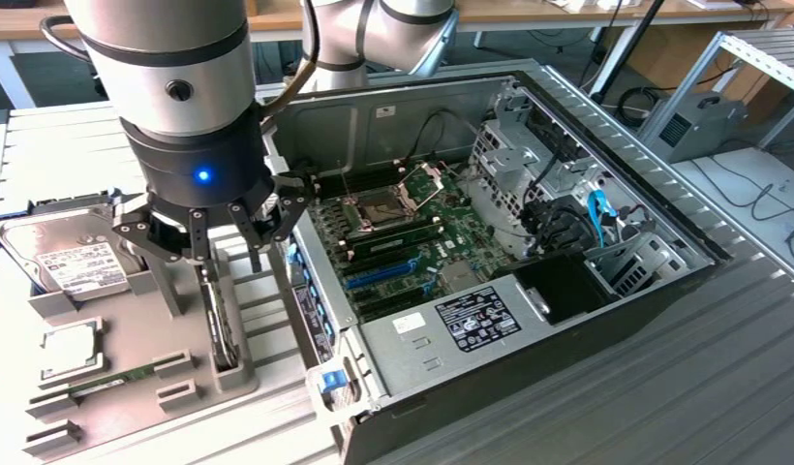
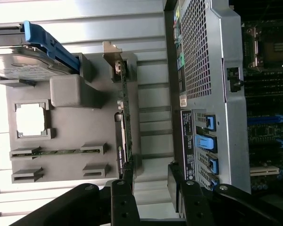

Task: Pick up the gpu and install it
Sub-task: 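Pick up the gpu and move the gpu toward the slot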

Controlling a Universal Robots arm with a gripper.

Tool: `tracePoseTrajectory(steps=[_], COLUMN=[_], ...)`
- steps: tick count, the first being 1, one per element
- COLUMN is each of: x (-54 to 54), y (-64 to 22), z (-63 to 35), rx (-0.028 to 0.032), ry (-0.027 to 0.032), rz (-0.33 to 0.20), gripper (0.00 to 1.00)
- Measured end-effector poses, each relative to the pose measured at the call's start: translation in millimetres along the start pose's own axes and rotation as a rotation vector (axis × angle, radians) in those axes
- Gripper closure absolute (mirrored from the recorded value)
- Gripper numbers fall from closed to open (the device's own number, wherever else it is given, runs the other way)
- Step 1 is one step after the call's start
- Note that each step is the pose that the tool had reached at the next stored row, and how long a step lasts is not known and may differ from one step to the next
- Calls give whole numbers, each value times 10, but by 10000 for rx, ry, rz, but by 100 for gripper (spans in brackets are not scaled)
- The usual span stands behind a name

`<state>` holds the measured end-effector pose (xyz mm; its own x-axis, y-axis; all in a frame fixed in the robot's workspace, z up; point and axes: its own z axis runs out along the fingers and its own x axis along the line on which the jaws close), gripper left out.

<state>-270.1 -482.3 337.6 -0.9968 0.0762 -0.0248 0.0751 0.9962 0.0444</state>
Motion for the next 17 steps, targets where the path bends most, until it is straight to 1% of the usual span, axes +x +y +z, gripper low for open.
tracePoseTrajectory(steps=[17], x=[2], y=[-3], z=[72], rx=[1], ry=[1], rz=[0], gripper=[58])
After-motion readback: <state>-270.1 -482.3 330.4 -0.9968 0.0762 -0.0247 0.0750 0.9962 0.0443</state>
